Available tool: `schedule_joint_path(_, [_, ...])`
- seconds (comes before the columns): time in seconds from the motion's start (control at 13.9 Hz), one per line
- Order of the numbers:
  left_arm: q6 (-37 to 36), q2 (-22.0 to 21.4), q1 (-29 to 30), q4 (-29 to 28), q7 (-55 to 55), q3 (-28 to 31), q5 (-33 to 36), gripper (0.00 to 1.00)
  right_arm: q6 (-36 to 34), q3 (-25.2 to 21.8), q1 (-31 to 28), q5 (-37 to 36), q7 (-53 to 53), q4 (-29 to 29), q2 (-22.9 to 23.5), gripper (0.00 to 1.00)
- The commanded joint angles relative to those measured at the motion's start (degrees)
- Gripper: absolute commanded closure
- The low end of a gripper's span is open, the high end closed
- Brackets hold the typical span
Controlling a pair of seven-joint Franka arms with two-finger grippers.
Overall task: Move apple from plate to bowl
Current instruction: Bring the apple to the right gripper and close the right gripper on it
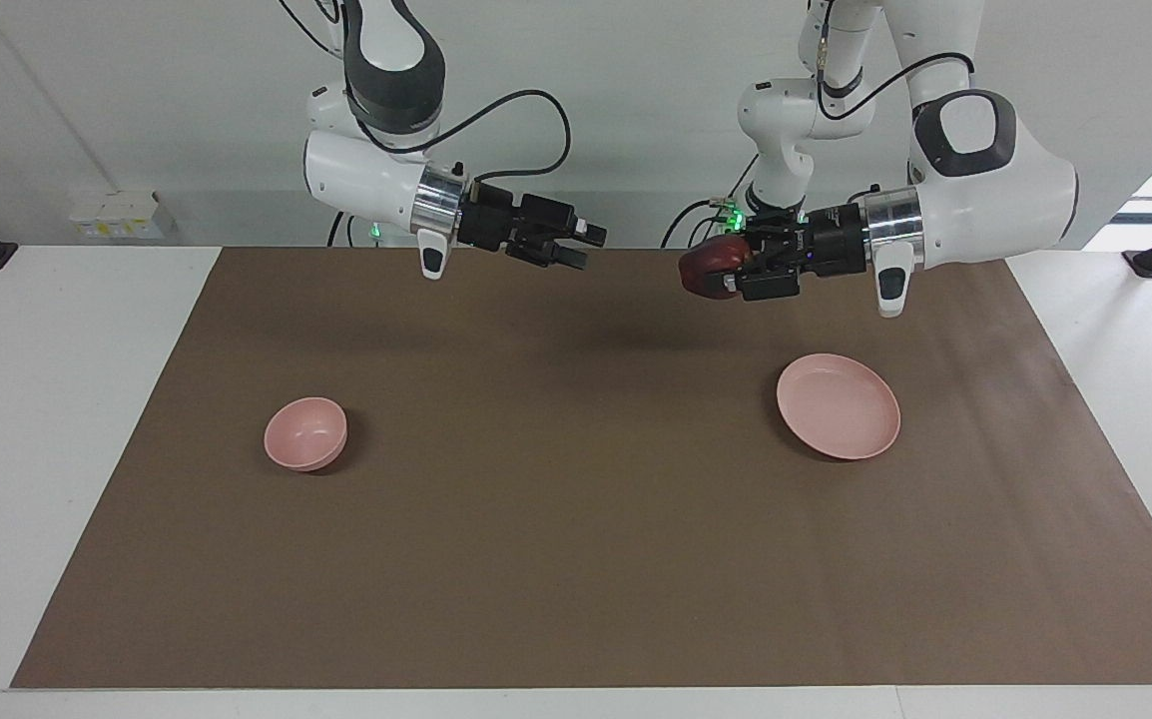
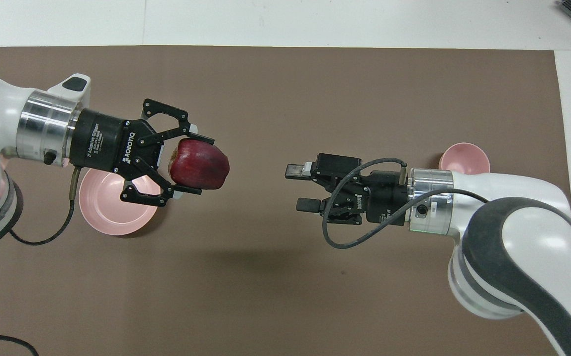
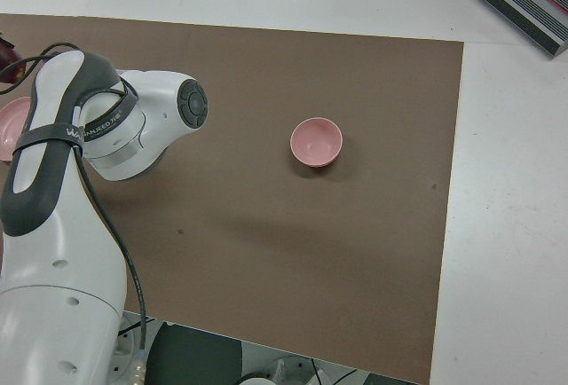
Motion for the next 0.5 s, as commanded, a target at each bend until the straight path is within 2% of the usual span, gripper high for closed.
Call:
schedule_joint_path(0.0, [-0.05, -5.13, -0.57, -7.34, -4.02, 0.68, -6.79, 1.00, 1.30, 0.28, 0.08, 1.33, 1.88, 0.45, -1.11, 0.00])
schedule_joint_path(0.14, [0.65, -5.48, -3.11, -8.83, -4.11, 0.68, -7.59, 1.00, 1.48, 0.36, 0.08, 1.24, 1.80, 0.37, -1.64, 0.00])
schedule_joint_path(0.29, [0.66, -4.26, -4.00, -11.29, -7.78, 0.68, -13.02, 1.00, 3.14, 1.24, 0.08, 1.15, 0.22, 1.06, -1.64, 0.00])
schedule_joint_path(0.43, [2.84, -2.94, -6.71, -11.83, -8.95, 0.68, -14.98, 1.00, 4.99, 2.29, 0.09, 1.15, -3.99, 1.16, -1.64, 0.00])
